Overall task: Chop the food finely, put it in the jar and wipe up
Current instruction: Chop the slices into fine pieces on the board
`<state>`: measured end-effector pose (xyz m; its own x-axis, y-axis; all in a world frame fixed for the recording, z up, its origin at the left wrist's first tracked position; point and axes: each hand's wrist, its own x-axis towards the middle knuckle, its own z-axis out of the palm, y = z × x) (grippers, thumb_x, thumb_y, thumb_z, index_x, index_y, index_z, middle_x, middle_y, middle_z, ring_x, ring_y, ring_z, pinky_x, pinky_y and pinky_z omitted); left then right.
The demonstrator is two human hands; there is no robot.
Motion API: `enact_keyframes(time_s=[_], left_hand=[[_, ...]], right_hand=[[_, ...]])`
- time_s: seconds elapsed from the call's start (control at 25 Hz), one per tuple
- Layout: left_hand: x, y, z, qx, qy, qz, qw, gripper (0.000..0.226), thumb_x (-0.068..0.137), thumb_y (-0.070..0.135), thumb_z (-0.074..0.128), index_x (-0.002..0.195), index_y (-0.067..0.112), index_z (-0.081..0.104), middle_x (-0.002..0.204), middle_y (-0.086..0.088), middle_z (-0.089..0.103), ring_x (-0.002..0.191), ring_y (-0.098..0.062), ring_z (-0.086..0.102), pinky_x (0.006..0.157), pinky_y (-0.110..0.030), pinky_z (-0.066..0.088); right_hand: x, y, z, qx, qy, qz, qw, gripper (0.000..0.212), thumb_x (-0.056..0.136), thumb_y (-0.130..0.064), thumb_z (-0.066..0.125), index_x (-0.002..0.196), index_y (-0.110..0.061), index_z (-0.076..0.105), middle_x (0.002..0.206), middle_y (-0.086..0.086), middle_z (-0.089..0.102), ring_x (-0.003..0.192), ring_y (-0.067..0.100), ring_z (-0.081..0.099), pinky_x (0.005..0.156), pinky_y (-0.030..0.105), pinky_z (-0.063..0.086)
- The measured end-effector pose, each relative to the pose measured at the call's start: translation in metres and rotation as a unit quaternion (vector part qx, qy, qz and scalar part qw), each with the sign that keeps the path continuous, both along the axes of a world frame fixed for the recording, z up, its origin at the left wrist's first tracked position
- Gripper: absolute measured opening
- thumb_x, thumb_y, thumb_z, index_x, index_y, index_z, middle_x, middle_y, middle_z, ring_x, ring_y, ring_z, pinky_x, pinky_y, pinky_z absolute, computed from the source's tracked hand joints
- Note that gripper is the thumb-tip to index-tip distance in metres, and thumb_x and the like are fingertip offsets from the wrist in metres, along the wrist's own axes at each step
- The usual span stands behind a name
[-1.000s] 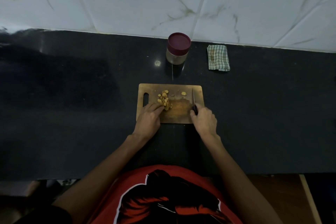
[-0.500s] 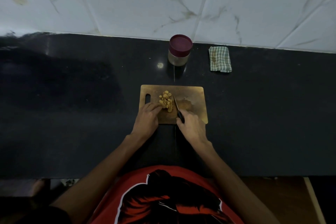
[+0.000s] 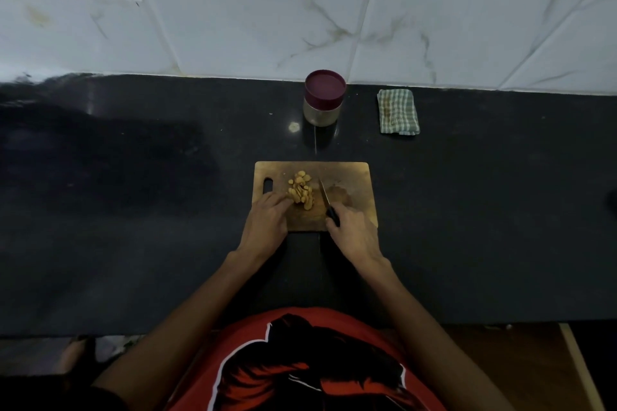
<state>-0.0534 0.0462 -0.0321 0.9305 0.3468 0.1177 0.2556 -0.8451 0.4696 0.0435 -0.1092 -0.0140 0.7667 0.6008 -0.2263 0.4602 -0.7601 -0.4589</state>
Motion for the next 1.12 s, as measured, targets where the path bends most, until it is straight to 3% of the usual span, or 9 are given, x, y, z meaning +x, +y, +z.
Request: enact_keyframes(time_s=[0.24,0.36,0.52,0.6,0.8,1.12], left_hand=[[0.011,-0.004,0.001,-0.06,-0.02,0.011,0.998,0.025,0.091,0.006,0.053,0.111,0.013,0.066,0.115,-0.001,0.062,0.106,-0.016,0.052,0.095,-0.031,0.045],[0.022,-0.003,-0.002,-0.126,-0.04,0.078,0.988,0.024,0.092,0.012,0.055,0.113,0.015,0.065,0.11,-0.001,0.061,0.099,-0.015,0.056,0.089,-0.035,0.05],[0.029,0.001,-0.003,-0.193,-0.033,0.15,0.969,0.032,0.091,0.014,0.058,0.123,0.017,0.061,0.113,-0.001,0.059,0.092,-0.008,0.057,0.08,-0.021,0.049],[0.03,0.002,-0.005,-0.196,-0.024,0.161,0.967,0.035,0.088,0.016,0.063,0.123,0.018,0.061,0.11,0.0,0.059,0.087,-0.007,0.057,0.077,-0.02,0.049],[0.033,0.0,-0.012,-0.166,0.009,0.151,0.974,0.049,0.082,0.016,0.07,0.129,0.014,0.057,0.116,-0.005,0.056,0.099,-0.016,0.057,0.092,-0.032,0.049],[0.033,-0.005,-0.011,-0.12,-0.003,0.146,0.982,0.033,0.084,0.011,0.068,0.116,0.014,0.066,0.116,-0.006,0.059,0.105,-0.019,0.057,0.094,-0.035,0.048]], right_hand=[[0.01,-0.029,0.009,0.057,0.058,-0.061,0.995,0.032,0.099,-0.028,0.053,0.131,-0.026,0.055,0.116,-0.002,0.064,0.105,0.017,0.063,0.087,0.04,0.054],[0.016,-0.047,0.009,0.073,0.081,-0.102,0.989,0.035,0.099,-0.028,0.054,0.134,-0.024,0.055,0.115,0.001,0.065,0.104,0.019,0.063,0.086,0.039,0.053],[0.026,-0.059,0.006,0.08,0.098,-0.12,0.985,0.036,0.098,-0.027,0.055,0.135,-0.023,0.055,0.111,0.003,0.066,0.099,0.019,0.064,0.085,0.041,0.054],[0.031,-0.059,0.005,0.079,0.112,-0.117,0.984,0.035,0.098,-0.026,0.056,0.133,-0.024,0.056,0.111,0.002,0.066,0.099,0.018,0.064,0.086,0.042,0.055],[0.035,-0.055,0.003,0.076,0.123,-0.094,0.985,0.032,0.098,-0.028,0.055,0.13,-0.027,0.057,0.102,-0.003,0.064,0.091,0.015,0.064,0.081,0.041,0.057],[0.033,-0.055,-0.003,0.066,0.128,-0.071,0.987,0.036,0.099,-0.029,0.054,0.134,-0.024,0.055,0.112,0.003,0.065,0.097,0.017,0.063,0.079,0.035,0.054]])
